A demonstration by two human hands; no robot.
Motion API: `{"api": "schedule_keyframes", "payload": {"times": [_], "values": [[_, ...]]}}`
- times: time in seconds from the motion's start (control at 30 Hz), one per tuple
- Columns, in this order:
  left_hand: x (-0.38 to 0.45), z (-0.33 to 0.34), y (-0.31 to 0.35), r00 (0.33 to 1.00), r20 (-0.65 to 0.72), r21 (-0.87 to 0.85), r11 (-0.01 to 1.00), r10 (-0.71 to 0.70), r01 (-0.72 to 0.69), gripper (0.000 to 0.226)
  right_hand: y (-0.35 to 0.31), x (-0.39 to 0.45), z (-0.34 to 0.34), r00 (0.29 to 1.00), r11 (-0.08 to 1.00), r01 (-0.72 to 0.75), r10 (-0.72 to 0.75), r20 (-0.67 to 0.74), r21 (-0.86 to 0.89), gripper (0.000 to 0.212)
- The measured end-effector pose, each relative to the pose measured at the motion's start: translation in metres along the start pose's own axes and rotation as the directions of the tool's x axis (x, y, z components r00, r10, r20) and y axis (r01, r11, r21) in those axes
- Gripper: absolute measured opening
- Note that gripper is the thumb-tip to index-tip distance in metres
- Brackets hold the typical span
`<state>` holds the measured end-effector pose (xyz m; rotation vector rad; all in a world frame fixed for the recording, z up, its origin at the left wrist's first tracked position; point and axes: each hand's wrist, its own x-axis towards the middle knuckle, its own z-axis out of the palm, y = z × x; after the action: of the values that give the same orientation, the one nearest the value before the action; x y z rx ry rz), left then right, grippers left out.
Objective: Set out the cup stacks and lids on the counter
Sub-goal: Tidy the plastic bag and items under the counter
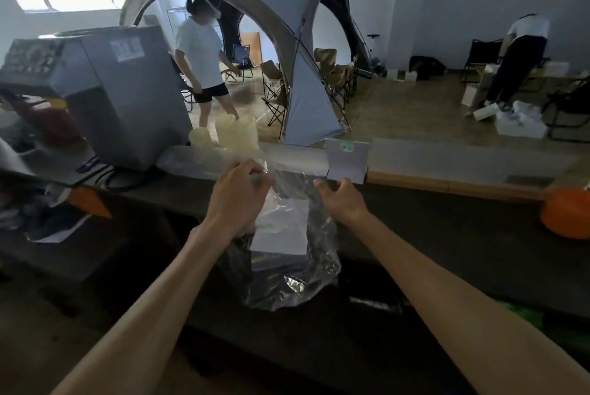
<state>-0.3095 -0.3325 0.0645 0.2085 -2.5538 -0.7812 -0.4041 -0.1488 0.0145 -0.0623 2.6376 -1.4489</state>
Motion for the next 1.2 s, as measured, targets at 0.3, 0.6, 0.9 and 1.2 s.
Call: {"api": "schedule_keyframes", "payload": {"times": [0.3,0.6,0.9,1.2], "values": [[0.073,0.1,-0.121,0.793,0.512,-0.14,0.879,-0.329,0.455,0.109,0.018,0.051,0.055,0.947,0.933,-0.317,0.302,0.11,0.169,0.103],[0.05,0.118,-0.085,0.784,0.607,-0.44,0.876,0.126,0.199,0.06,0.011,0.002,0.051,0.97,0.914,-0.243,0.237,0.059,0.326,0.016],[-0.038,0.167,0.043,0.399,0.718,-0.646,0.76,0.57,0.077,0.063,0.088,-0.118,-0.05,0.885,0.83,-0.348,0.444,-0.138,0.436,0.01],[-0.22,0.194,0.206,0.378,0.529,-0.807,0.588,0.759,-0.052,0.076,0.229,-0.288,-0.168,0.625,0.733,-0.274,0.628,-0.464,0.623,0.037]]}}
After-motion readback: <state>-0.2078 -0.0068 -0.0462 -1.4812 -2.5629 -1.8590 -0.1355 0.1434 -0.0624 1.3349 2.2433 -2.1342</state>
